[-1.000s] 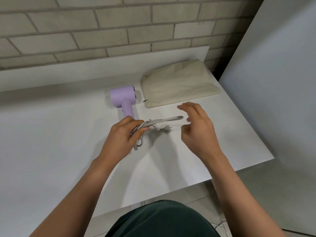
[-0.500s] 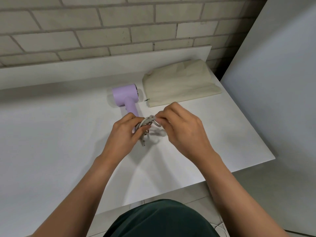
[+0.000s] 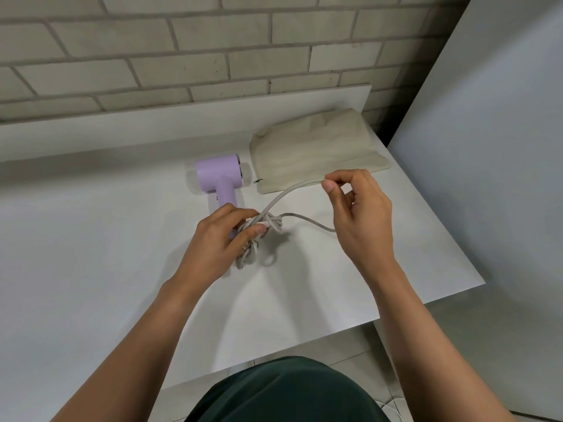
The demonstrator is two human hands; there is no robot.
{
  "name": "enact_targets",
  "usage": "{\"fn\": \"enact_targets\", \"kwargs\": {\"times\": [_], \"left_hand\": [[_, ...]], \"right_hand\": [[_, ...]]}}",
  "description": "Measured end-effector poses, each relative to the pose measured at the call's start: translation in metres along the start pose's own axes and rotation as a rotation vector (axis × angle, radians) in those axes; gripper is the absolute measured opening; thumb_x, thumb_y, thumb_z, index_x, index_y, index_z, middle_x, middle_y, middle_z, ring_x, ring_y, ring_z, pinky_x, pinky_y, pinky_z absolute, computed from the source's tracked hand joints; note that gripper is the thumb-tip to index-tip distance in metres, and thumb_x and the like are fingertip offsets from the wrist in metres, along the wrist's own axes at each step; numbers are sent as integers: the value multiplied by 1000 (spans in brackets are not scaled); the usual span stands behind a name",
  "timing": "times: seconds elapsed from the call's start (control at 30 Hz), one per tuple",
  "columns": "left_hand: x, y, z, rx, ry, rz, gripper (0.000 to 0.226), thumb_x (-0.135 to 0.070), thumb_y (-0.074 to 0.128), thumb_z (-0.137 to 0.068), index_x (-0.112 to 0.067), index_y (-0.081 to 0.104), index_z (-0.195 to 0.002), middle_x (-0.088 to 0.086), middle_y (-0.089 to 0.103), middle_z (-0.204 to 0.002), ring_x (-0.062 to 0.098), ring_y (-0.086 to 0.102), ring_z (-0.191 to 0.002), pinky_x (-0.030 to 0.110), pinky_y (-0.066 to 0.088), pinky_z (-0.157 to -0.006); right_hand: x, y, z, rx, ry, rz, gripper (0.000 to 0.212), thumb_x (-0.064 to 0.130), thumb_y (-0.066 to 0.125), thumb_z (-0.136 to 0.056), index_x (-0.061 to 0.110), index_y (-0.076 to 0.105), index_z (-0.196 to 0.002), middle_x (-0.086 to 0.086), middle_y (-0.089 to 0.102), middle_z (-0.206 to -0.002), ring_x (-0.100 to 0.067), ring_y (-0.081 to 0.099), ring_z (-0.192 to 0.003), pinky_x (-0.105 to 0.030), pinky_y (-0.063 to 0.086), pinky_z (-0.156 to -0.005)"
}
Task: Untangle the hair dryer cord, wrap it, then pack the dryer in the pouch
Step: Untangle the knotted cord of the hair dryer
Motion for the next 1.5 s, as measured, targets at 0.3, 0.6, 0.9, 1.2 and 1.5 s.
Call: {"fn": "enact_targets", "kwargs": {"times": [0.3,0.6,0.9,1.2,1.5], "left_hand": [[4,12,-3,66,-37,13,14,-38,68,-97,-31,79,-104,-5,64,-80,11,60,-76,21,47,-73],[12,6,1,61,-74,21,14,-33,75,-92,-28,81,-103,-7,66,-81,13,62,-77,20,47,-70],[6,-1,7,41,-73,80,31,-56,65,-85,-29,72,-99,-6,64,-75,17,58,-67,36,54,-63],[29,3,6,105,-224,295,25,-45,72,-87,-33,81,-107,0,65,-83,20,64,-67,47,60,-68],[24,13,7,194,-266,272,20,-35,58,-103,-43,76,-98,-7,70,-89,1,59,-61,24,48,-67]], "right_hand": [[33,32,11,152,-319,344,54,-5,59,-82,10,64,-134,-7,62,-134,-33,58,-107,-38,52,-84],[34,99,23,619,-357,471,25,25,51,-105,17,74,-106,-2,61,-103,-31,61,-88,-36,44,-71],[44,81,24,495,-199,60,14,15,60,-103,12,73,-104,1,58,-99,-18,58,-90,-24,46,-82],[32,71,21,496,-132,125,12,21,61,-100,19,73,-101,5,59,-98,-16,65,-96,-38,53,-84],[58,88,41,543,-464,427,6,26,73,-86,25,78,-83,2,53,-77,-26,53,-73,-34,30,-66]]}}
Point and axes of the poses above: each hand's wrist, its own z-axis away from the middle knuckle, its own y-axis out of the palm, x = y × z, the point moved 8 cm from there along -z, towards the middle knuckle
